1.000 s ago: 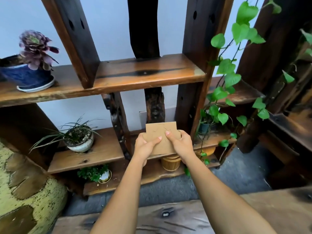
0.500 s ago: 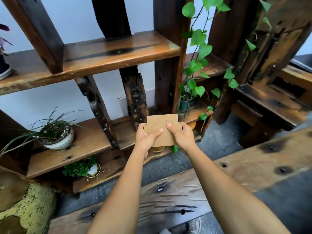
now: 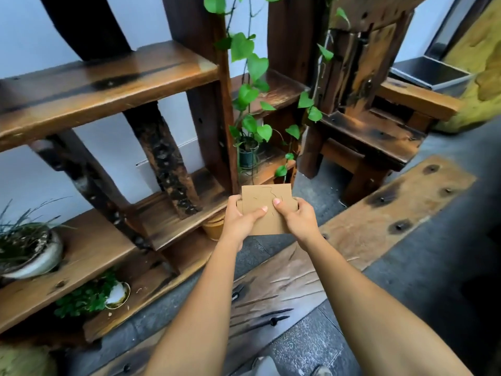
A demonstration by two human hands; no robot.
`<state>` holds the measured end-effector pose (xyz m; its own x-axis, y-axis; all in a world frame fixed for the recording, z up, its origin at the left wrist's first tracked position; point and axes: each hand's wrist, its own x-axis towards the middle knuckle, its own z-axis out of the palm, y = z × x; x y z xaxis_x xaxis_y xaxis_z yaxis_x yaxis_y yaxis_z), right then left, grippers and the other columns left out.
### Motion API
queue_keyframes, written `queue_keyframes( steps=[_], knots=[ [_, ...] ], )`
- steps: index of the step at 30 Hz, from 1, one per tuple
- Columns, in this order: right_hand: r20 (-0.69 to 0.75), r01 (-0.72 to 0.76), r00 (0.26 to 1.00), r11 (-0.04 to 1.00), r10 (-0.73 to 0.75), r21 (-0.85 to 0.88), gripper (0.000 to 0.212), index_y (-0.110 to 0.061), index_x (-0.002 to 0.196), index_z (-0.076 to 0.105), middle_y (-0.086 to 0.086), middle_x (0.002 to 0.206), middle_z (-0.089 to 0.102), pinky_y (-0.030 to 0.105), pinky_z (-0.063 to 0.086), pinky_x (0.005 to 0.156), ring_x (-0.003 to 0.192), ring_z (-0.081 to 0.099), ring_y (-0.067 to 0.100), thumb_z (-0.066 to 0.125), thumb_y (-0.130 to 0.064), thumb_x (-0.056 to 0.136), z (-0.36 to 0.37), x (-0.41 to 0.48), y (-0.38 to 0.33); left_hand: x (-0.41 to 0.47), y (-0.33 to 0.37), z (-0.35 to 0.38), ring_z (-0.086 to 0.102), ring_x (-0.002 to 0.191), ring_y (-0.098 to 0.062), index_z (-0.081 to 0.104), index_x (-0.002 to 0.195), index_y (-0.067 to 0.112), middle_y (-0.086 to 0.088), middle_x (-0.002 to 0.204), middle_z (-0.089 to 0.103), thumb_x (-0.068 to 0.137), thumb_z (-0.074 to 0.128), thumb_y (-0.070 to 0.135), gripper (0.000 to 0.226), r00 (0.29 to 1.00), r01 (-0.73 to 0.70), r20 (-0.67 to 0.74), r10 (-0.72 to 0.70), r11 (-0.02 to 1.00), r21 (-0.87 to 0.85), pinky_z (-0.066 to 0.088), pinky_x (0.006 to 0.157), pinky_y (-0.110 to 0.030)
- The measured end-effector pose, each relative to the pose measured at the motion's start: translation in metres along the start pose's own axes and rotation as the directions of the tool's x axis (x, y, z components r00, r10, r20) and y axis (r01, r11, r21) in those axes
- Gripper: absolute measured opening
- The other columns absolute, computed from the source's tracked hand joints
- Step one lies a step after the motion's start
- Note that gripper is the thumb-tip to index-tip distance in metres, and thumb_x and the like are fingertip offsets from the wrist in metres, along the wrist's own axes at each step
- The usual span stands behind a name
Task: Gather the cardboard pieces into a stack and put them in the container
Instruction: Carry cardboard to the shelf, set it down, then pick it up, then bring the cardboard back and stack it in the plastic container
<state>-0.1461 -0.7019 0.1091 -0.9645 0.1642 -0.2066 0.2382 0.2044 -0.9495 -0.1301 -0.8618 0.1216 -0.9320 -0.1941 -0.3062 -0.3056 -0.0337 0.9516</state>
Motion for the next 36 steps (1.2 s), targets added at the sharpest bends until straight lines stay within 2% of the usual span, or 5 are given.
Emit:
queue_keyframes(
  steps=[7,20,24,30,36],
  knots=[
    [-0.131,-0.036,0.991,0.999,0.039,0.021,0.046,-0.016,0.109,0.067,-0.002,0.103,0.073,0.039,0.058,0.084,0.093,0.069,0.014,0.076,-0.052,0.081,-0.079,0.001,0.027,-0.008,-0.003,0.082,0.062,0.089,-0.001,0.049,0.123,0.018,0.005,0.105,0.066,0.080,0.086,0.013,0.057,0.992,-0.029,0.121,0.018,0.995,0.090,0.047,0.058,-0.008],
    [-0.268,-0.071,0.959,0.992,0.096,0.101,0.040,-0.011,0.106,0.070,0.003,0.101,0.076,0.039,0.059,0.084,0.093,0.072,0.018,0.080,-0.042,0.083,-0.221,-0.005,0.071,-0.036,-0.020,0.223,0.064,0.098,-0.007,0.052,0.124,0.019,-0.002,0.116,0.067,0.077,0.089,0.014,0.060,0.961,-0.077,0.274,0.035,0.987,0.144,0.051,0.073,-0.020],
    [-0.299,-0.098,0.946,0.990,0.123,0.098,0.069,-0.014,0.108,0.071,0.000,0.100,0.077,0.044,0.059,0.088,0.094,0.073,0.018,0.077,-0.068,0.064,-0.260,-0.008,0.088,-0.045,-0.026,0.262,0.066,0.106,-0.017,0.053,0.119,0.026,-0.002,0.116,0.068,0.074,0.091,0.016,0.059,0.950,-0.079,0.311,0.028,0.986,0.150,0.056,0.090,-0.033],
    [-0.356,-0.092,0.926,0.989,0.128,0.117,0.045,-0.019,0.101,0.070,0.000,0.100,0.075,0.046,0.058,0.088,0.093,0.071,0.018,0.078,-0.055,0.076,-0.315,-0.020,0.104,-0.069,-0.027,0.316,0.064,0.102,-0.014,0.052,0.119,0.023,0.000,0.114,0.066,0.077,0.089,0.015,0.057,0.924,-0.114,0.379,0.039,0.977,0.179,0.053,0.080,-0.025],
    [-0.414,-0.116,0.893,0.979,0.175,0.165,0.066,-0.018,0.109,0.070,-0.001,0.103,0.074,0.044,0.059,0.086,0.094,0.071,0.017,0.074,-0.067,0.065,-0.361,-0.036,0.124,-0.091,-0.035,0.363,0.065,0.103,-0.015,0.052,0.122,0.021,-0.003,0.117,0.066,0.075,0.090,0.017,0.060,0.901,-0.147,0.433,0.034,0.962,0.232,0.053,0.080,-0.026]
  ],
)
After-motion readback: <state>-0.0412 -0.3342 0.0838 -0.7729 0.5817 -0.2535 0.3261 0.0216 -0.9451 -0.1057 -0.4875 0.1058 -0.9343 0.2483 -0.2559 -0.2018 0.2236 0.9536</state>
